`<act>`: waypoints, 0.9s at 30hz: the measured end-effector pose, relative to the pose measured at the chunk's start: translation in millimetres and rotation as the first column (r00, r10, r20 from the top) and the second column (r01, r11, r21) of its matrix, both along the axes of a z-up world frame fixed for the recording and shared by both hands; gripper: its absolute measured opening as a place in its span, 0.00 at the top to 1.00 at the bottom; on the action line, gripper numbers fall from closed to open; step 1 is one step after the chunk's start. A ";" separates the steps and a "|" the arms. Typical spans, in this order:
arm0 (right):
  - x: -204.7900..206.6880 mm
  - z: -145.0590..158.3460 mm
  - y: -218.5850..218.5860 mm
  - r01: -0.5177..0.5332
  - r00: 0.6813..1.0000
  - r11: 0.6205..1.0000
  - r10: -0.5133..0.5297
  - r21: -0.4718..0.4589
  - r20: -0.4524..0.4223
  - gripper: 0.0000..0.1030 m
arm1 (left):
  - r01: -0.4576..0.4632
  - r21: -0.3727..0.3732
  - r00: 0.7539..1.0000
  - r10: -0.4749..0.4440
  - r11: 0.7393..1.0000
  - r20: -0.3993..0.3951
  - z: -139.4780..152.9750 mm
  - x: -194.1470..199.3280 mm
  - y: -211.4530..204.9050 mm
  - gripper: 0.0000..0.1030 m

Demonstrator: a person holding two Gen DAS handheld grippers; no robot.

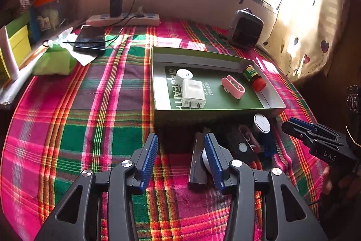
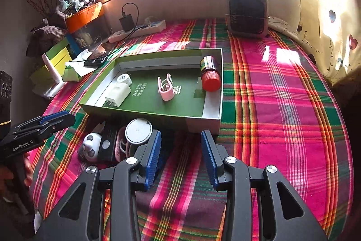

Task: Organize rigid objects
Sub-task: 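Move both grippers back toward the remaining objects beside the tray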

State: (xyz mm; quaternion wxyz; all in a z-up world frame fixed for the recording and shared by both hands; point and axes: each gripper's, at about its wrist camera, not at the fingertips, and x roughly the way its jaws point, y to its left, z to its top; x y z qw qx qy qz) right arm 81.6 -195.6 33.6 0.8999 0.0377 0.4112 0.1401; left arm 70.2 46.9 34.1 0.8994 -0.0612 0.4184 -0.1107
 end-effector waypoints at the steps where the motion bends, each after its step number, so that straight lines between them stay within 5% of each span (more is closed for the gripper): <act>1: -1.4 -3.9 0.7 0.004 1.000 1.000 -0.004 -0.001 -0.012 0.63 | 0.001 0.000 1.000 -0.001 1.000 -0.010 -3.7 -1.6 1.0 0.58; 9: -4.7 -16.6 19.1 -0.002 0.999 1.000 0.002 -0.010 -0.050 0.62 | 0.028 -0.032 0.999 -0.029 0.999 -0.041 -19.6 -11.4 9.2 0.58; 16: -1.2 -23.3 34.7 0.005 0.997 0.999 -0.009 -0.047 -0.073 0.51 | 0.065 -0.049 0.996 -0.068 0.997 -0.062 -26.4 -11.3 9.9 0.58; 27: 1.7 -24.5 21.7 0.096 0.991 0.993 -0.102 -0.069 -0.088 0.51 | 0.153 -0.001 0.987 -0.152 0.988 -0.059 -25.1 -7.5 -5.4 0.54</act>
